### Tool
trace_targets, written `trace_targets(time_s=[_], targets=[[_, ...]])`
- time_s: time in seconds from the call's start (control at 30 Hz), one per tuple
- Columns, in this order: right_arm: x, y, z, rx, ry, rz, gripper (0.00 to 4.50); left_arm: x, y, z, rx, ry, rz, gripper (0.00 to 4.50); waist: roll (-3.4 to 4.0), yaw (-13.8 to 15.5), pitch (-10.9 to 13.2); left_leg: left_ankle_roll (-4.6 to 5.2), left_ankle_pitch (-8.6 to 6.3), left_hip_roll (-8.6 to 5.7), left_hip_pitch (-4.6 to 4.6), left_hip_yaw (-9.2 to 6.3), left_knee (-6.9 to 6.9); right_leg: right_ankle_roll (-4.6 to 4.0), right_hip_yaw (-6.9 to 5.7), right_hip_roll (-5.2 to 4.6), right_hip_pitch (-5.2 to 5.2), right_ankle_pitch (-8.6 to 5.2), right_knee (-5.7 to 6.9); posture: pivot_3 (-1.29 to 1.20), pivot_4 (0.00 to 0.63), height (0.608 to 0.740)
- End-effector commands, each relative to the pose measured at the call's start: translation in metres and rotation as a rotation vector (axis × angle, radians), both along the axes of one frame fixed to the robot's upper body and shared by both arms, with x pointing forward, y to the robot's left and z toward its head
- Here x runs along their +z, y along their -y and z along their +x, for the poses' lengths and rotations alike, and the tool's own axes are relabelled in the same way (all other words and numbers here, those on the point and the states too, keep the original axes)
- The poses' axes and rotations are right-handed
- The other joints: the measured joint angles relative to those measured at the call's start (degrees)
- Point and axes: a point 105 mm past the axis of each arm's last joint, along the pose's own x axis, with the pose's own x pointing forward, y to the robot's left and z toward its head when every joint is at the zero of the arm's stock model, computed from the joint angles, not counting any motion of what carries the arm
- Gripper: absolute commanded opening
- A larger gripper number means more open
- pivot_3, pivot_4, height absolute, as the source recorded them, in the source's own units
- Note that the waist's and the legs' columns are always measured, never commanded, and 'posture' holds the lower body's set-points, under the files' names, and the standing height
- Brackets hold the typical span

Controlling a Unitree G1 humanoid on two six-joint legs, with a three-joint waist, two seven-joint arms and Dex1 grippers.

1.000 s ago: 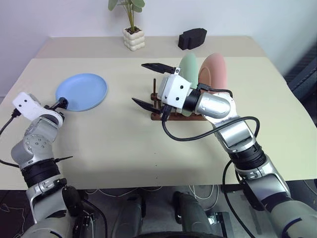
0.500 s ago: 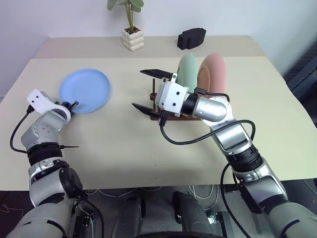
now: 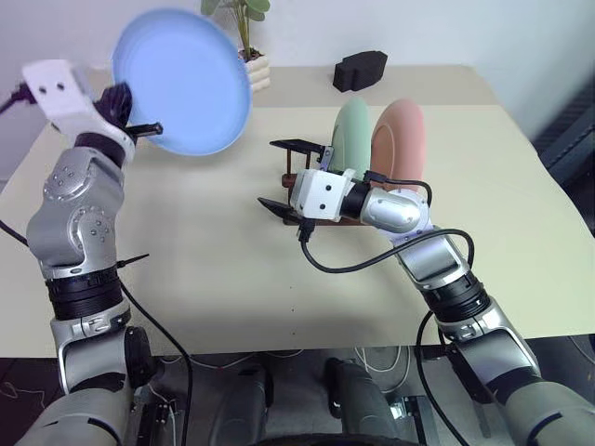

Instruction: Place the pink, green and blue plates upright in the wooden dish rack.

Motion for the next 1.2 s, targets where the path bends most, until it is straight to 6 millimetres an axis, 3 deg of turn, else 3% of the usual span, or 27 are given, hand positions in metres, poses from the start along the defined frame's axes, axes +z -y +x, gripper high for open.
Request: trace_targets(time_s=[0.03,0.23,0.63,0.73,0.97,1.2], targets=[[0.019,-0.009,-0.002,0.010,0.111,0.027,4.50,0.025,0.030,-0.013,-0.046,0.067,0.106,0.03,0.00,-0.09,0.00,0.00,0.00,0.01,0.00,-0.01,0.00,0.00,0.00,0.02,0.00,0.00,0.01,0.00,0.150,0.736],[0.024,-0.015,0.003,-0.020,0.200,0.010,4.50,0.033,0.065,-0.029,-0.142,0.069,0.190,0.03,0.00,-0.13,0.01,0.00,0.01,0.01,-0.01,-0.01,0.01,0.00,0.00,0.04,-0.02,0.00,0.03,0.00,0.150,0.736],[0.014,-0.024,0.011,-0.024,0.288,-0.068,4.50,0.049,0.074,-0.051,-0.265,0.065,0.080,0.03,0.00,-0.13,0.01,-0.01,0.02,0.01,-0.01,-0.03,0.04,0.00,0.00,0.05,0.00,0.00,0.04,0.00,0.150,0.736],[0.013,-0.024,0.012,-0.027,0.297,-0.072,3.61,0.049,0.074,-0.052,-0.275,0.058,0.071,0.00,0.00,-0.14,0.01,-0.02,0.03,0.01,-0.01,-0.03,0.04,0.00,0.00,0.05,-0.01,0.00,0.04,0.00,0.150,0.736],[0.019,-0.022,0.015,-0.050,0.344,-0.064,0.07,0.045,0.075,-0.052,-0.294,0.033,0.053,0.00,0.00,-0.13,0.01,-0.04,0.04,0.01,-0.01,-0.03,0.04,0.00,0.00,0.06,-0.01,0.00,0.05,0.00,0.150,0.736],[0.021,-0.020,0.014,-0.060,0.391,-0.062,0.03,0.042,0.077,-0.052,-0.320,0.025,0.026,0.00,0.00,-0.11,0.01,-0.06,0.05,0.00,-0.01,-0.04,0.04,0.00,0.01,0.05,0.00,0.00,0.05,0.00,0.150,0.736]])
